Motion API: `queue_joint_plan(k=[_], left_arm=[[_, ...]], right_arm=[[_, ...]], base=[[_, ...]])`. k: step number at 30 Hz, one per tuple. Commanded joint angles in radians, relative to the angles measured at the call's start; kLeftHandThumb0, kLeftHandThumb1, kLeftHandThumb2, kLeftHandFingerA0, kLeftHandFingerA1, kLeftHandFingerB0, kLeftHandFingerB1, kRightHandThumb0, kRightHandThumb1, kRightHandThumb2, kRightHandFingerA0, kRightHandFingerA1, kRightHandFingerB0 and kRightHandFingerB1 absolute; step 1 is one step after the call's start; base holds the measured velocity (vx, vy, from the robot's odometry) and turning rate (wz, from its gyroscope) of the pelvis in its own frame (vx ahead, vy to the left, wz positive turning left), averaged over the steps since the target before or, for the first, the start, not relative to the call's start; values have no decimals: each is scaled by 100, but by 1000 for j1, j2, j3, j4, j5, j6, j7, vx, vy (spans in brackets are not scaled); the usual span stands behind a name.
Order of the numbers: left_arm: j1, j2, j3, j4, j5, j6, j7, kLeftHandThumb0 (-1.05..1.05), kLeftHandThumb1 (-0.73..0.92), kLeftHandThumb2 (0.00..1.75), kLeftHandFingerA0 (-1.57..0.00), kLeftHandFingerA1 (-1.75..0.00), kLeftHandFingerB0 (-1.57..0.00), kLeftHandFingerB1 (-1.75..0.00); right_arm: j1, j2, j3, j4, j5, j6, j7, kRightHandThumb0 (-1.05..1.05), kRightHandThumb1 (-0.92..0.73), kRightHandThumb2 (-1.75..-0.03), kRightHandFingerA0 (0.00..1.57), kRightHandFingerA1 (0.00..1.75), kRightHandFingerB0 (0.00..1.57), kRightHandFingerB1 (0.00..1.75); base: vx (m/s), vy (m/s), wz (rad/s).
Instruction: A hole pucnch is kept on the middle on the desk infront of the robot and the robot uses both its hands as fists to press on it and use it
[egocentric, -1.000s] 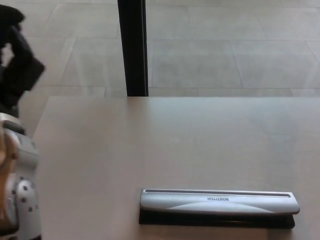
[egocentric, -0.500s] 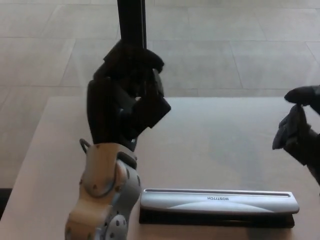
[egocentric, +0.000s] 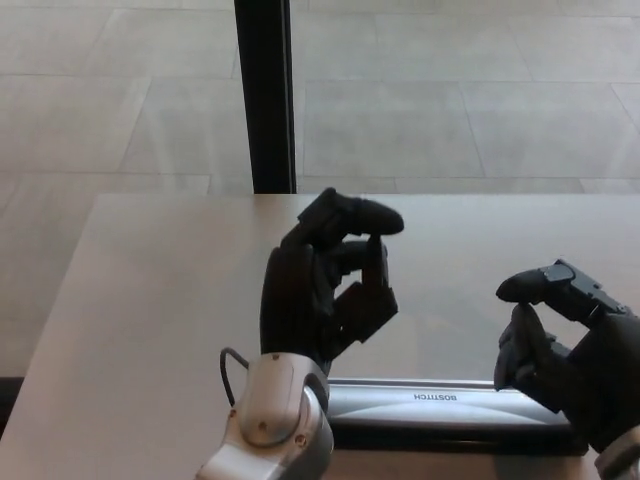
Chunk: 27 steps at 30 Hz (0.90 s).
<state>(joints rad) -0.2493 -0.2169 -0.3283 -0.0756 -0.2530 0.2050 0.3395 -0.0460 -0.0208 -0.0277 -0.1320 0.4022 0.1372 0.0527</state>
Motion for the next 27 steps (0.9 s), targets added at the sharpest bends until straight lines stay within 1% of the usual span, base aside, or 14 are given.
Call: queue_joint_plan(k=[1, 6, 7, 8, 9, 10, 11, 12, 14, 15, 16, 17, 26, 27], left_arm=[[171, -187, -19, 108, 15, -111, 97, -27, 79, 92, -86, -175, -50, -163], [243, -206, -52, 223, 41, -202, 141, -34, 82, 87, -91, -175, -49, -165], [258, -210, -59, 237, 37, -225, 141, -34, 81, 89, -90, -175, -49, -164], [260, -209, -62, 240, 36, -231, 142, -34, 81, 89, -90, -175, -49, -164], [271, -215, -67, 251, 35, -244, 151, -33, 82, 86, -88, -175, -48, -162], [291, -230, -72, 268, 32, -263, 170, -35, 84, 81, -88, -175, -50, -156], [296, -236, -73, 272, 29, -268, 179, -35, 84, 81, -88, -175, -50, -156], [303, -245, -77, 276, 36, -273, 207, -35, 81, 84, -88, -175, -52, -154], [313, -256, -80, 291, 25, -301, 207, -34, 82, 85, -88, -175, -52, -153], [322, -268, -83, 318, 28, -350, 212, -33, 79, 87, -87, -175, -53, -154], [321, -274, -86, 335, 30, -367, 215, -33, 79, 88, -87, -175, -53, -154], [326, -279, -92, 350, 35, -386, 221, -33, 81, 85, -86, -175, -53, -153], [312, -312, -114, 452, 116, -508, 339, -29, 78, 90, -91, -175, -55, -157], [307, -316, -115, 467, 129, -523, 358, -29, 77, 89, -90, -175, -62, -151]], right_arm=[[46, 35, 11, 74, -90, -151, 16, -33, -64, -98, 104, 175, 79, 135], [76, 71, 20, 104, -133, -187, -27, -40, -64, -95, 104, 175, 78, 141], [83, 77, 20, 104, -144, -189, -39, -36, -60, -96, 124, 175, 76, 136], [85, 79, 19, 105, -147, -191, -40, -36, -60, -96, 124, 175, 76, 136], [93, 85, 18, 106, -150, -199, -43, -41, -64, -97, 105, 175, 78, 144], [108, 96, 15, 108, -162, -211, -57, -39, -60, -98, 125, 174, 78, 137], [112, 99, 15, 106, -172, -211, -68, -39, -60, -98, 125, 174, 78, 137], [118, 111, 11, 109, -162, -216, -66, -40, -61, -97, 106, 175, 81, 141], [125, 114, 8, 121, -169, -241, -59, -40, -63, -97, 107, 175, 80, 141], [133, 127, 3, 130, -176, -249, -76, -38, -59, -97, 128, 175, 79, 136], [140, 138, -3, 135, -183, -258, -92, -39, -57, -97, 127, 175, 79, 136], [155, 152, -10, 147, -187, -291, -98, -41, -61, -99, 107, 175, 80, 146], [199, 261, -64, 252, -205, -442, -173, -41, -67, -88, 104, 175, 76, 155], [198, 268, -69, 270, -208, -465, -174, -41, -67, -86, 103, 175, 76, 153]], base=[[0, 0, 0], [0, 0, 0], [0, 0, 0], [0, 0, 0], [0, 0, 0], [0, 0, 0], [0, 0, 0], [0, 0, 0], [0, 0, 0], [0, 0, 0], [0, 0, 0], [0, 0, 0], [0, 0, 0], [0, 0, 0]])
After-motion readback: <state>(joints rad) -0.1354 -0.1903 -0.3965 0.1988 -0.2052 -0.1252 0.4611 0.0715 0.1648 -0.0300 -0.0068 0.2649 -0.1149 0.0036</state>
